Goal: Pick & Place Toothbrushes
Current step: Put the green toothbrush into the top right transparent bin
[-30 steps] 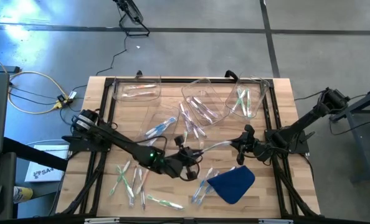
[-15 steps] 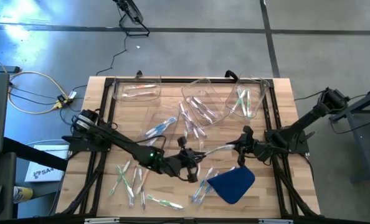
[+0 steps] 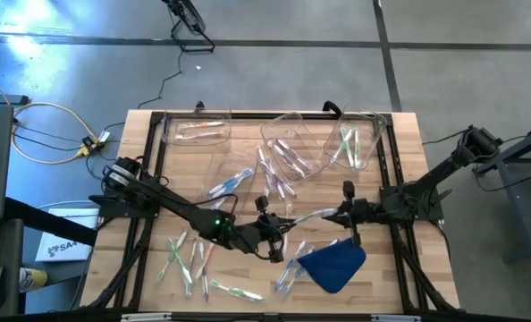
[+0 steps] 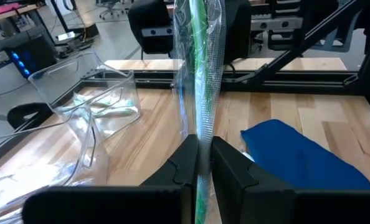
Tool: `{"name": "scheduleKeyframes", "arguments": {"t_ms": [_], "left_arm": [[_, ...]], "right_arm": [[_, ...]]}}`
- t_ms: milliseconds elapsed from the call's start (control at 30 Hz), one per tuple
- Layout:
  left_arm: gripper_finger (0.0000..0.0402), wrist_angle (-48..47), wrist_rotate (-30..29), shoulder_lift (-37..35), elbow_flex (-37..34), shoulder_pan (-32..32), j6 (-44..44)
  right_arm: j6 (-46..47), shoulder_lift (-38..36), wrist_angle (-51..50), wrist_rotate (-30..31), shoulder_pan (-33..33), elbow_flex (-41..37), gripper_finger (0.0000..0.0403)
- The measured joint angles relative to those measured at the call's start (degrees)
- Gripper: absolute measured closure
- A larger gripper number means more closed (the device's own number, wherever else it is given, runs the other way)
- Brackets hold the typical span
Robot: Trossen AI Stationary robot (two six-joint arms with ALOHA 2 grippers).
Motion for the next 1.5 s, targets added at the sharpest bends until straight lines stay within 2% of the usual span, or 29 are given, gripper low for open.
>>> {"name": "scheduleKeyframes", "arguments": {"t_ms": [167,267,367,600,733,1133,1300,1500], "left_arm": [[0.0376,-0.01,0.04,0.00,0.00,0.00,-0.01],[0.0376,-0.01,0.04,0.00,0.00,0.00,-0.01],[0.0376,-0.07,0.07,0.00,0.00,0.00,-0.01],[0.0376,-0.14,0.09,0.00,0.00,0.00,-0.03],[0.0376,-0.17,0.09,0.00,0.00,0.00,-0.03],[0.0376,-0.63,0.09,-0.02,0.00,0.00,-0.03],[0.0376,-0.70,0.07,-0.02,0.00,0.00,-0.03],[0.0376,-1.08,0.07,-0.02,0.00,0.00,-0.03]], "right_arm": [[1.38,0.03,0.43,0.53,0.00,0.00,0.0398],[2.50,0.05,2.76,0.07,-0.01,0.00,0.0382],[1.23,0.05,5.91,-1.37,0.00,0.00,0.0346],[-2.19,0.66,10.43,-3.15,-0.09,0.00,0.0232],[-2.10,1.88,11.93,-4.13,-1.38,0.00,0.0198],[-1.79,11.98,26.49,-13.37,-7.02,0.03,0.0197],[-1.79,15.71,26.95,-13.34,-8.42,2.58,0.0197],[-2.12,19.41,27.14,-16.32,-9.93,6.01,0.0201]]}}
